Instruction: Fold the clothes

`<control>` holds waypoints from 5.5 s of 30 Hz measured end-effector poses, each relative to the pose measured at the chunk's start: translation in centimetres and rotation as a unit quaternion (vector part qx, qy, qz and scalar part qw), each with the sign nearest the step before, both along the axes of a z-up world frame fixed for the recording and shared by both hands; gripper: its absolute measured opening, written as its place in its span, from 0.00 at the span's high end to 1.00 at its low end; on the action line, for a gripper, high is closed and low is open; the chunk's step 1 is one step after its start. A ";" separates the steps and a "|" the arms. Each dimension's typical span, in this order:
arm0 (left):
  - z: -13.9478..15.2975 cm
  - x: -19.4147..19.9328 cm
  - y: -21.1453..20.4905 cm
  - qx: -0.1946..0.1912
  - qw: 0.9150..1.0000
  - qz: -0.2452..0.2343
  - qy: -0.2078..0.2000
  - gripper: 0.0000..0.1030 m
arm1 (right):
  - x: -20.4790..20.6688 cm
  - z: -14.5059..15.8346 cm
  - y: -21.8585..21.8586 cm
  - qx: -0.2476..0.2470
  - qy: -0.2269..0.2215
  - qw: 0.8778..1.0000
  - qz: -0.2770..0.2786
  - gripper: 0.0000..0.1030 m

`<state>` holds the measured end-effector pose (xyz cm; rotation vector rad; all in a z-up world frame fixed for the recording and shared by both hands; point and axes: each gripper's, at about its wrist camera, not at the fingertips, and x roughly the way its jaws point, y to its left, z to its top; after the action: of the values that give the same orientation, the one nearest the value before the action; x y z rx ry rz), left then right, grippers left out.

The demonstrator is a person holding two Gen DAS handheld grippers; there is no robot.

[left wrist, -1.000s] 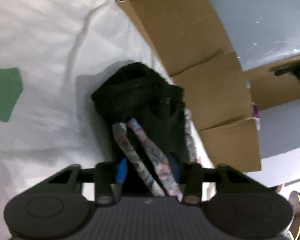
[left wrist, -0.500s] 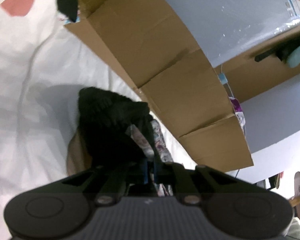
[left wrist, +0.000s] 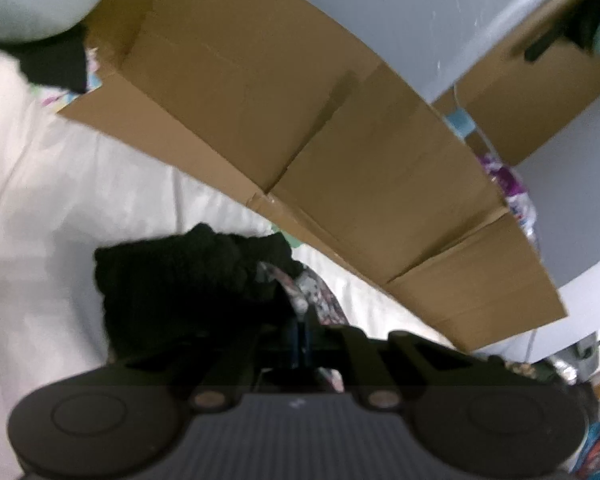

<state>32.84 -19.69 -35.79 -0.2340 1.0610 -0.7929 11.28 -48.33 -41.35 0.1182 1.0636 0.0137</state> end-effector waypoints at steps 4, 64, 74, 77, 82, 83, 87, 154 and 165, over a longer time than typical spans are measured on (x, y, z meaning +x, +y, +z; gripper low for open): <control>-0.3 0.6 -2.9 0.030 0.999 -0.006 -0.009 0.97 | -0.1 -0.1 -0.1 0.002 -0.002 1.000 0.001 0.72; -3.6 -10.1 -16.1 0.226 0.909 -0.332 -0.112 0.74 | 1.6 3.0 1.9 0.040 -0.032 0.997 0.050 0.72; -4.9 -9.1 -18.3 0.208 0.925 -0.292 -0.124 0.74 | 3.2 0.7 3.0 0.014 -0.019 0.999 0.047 0.73; -4.1 -9.1 -18.4 0.206 0.927 -0.285 -0.130 0.74 | 3.3 0.4 2.5 0.008 -0.016 0.999 0.033 0.75; -1.7 -8.2 -17.0 0.206 0.929 -0.273 -0.139 0.75 | 2.6 0.1 2.2 0.000 -0.016 1.000 0.022 0.75; -1.3 -7.8 -16.4 0.210 0.927 -0.275 -0.143 0.75 | 2.4 0.1 2.2 -0.002 -0.016 1.000 0.021 0.75; 0.2 -5.9 -14.3 0.231 0.920 -0.274 -0.157 0.75 | 1.6 0.2 1.8 -0.003 -0.014 1.000 0.019 0.75; -8.8 2.4 0.4 0.281 0.946 -0.115 -0.116 0.90 | 1.5 -0.4 10.7 -0.034 0.045 0.985 0.165 0.72; -7.1 -3.3 5.1 0.150 0.985 -0.078 -0.042 0.78 | 0.5 1.6 10.7 -0.058 0.055 0.982 0.174 0.73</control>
<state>29.51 -14.64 -42.91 0.1392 1.1117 -0.7654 11.81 -37.60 -39.77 -0.1757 1.1813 0.2621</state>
